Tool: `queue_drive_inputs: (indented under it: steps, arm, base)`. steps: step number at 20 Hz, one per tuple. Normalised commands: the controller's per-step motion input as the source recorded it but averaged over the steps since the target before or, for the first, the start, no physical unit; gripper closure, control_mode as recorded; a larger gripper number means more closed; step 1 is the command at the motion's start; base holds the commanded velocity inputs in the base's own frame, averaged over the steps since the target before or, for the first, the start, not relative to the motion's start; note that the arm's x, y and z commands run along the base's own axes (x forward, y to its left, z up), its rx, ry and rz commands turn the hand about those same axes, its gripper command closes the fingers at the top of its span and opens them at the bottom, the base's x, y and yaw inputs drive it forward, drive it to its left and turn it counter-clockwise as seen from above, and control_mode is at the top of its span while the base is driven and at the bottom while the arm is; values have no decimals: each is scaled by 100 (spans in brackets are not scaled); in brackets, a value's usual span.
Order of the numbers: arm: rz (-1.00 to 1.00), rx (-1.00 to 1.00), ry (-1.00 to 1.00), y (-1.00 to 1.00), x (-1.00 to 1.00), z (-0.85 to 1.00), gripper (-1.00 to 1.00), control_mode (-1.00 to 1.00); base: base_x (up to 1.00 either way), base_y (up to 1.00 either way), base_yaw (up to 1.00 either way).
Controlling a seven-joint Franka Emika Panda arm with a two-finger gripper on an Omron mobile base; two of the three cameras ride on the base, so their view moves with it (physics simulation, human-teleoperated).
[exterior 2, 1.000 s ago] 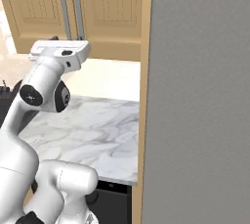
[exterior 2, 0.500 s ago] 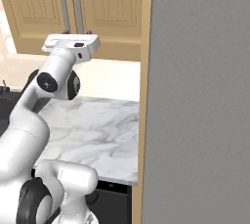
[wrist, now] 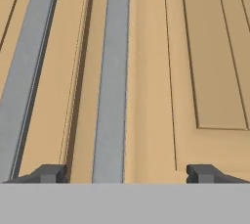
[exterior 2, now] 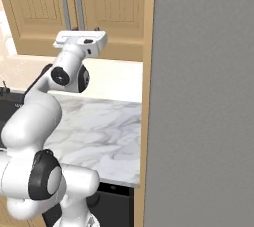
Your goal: Move the mayonnaise and shaker from the cabinet to the dining counter.
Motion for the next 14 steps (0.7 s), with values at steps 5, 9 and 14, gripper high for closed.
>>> queue_drive_inputs:
  steps: [5,9,14]
  arm:
    - [0,0,0,0,63,0,-100,-100]
    - [0,0,0,-6,59,0,100,-100]
    - [-3,0,0,-19,40,2,100,-100]
  base:
    - [0,0,0]
    - [0,0,0]
    - [0,0,0]
